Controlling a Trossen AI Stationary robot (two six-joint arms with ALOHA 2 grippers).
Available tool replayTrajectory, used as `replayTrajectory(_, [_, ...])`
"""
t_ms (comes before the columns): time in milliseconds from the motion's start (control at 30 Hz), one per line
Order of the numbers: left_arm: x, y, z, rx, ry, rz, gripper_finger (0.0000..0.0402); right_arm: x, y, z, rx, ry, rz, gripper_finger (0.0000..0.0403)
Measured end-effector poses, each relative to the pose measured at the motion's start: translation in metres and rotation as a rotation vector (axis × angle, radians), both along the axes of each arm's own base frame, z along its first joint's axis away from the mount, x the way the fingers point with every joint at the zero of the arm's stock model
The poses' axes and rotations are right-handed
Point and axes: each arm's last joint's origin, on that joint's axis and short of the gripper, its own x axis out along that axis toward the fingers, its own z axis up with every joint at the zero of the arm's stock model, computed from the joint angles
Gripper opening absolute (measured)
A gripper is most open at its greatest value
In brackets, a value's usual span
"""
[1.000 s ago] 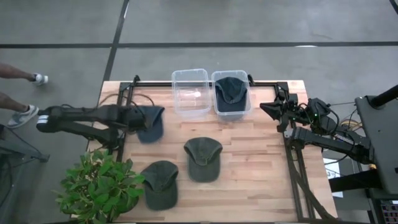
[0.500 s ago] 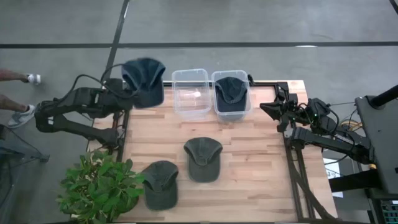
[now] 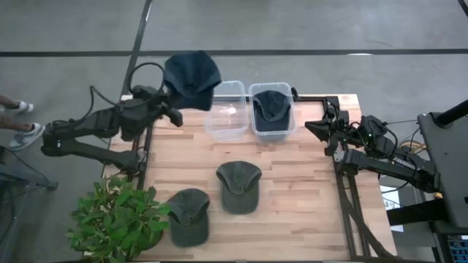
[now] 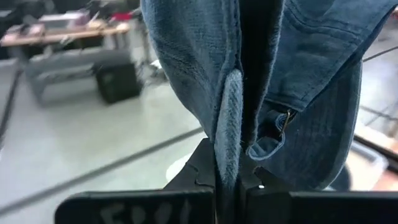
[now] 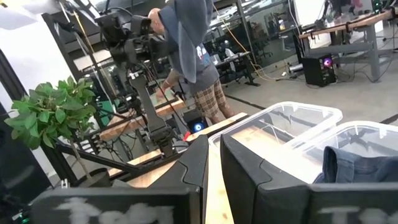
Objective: Pick & Place hat
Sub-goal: Put the blue cap into the right transparent bin
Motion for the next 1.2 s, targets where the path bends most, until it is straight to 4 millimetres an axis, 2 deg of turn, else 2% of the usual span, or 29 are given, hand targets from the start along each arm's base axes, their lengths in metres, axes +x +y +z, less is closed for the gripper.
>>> replayTrajectory(133, [0.014,-0.001,-0.006,0.053,-0.097,-0.127,0.0005,0.0,0.0,-0.002,0.007,0.013,0.0,0.0038])
replayTrajectory(367, [0.036,-0.005,-0.024,0.1,-0.443,-0.387,0.0005,0.002,-0.001,0.001,0.005,-0.009,0.006,0.0038])
replayTrajectory(500, [0.043,-0.009,-0.035,0.151,-0.593,-0.552,0.0005,0.005,0.001,0.007,-0.043,-0.061,0.08,0.0038])
replayTrajectory(767, [0.037,-0.018,-0.037,0.234,-0.824,-0.896,0.0005,0.011,-0.002,0.005,-0.03,-0.032,0.091,0.0038])
replayTrajectory(1000, [0.031,-0.024,-0.03,0.29,-0.889,-1.105,0.0005,0.016,-0.004,0.002,-0.021,-0.006,0.091,0.0038])
replayTrajectory(1200, [0.029,-0.025,-0.024,0.304,-0.907,-1.143,0.0005,0.016,-0.004,0.002,-0.02,-0.003,0.091,0.0038])
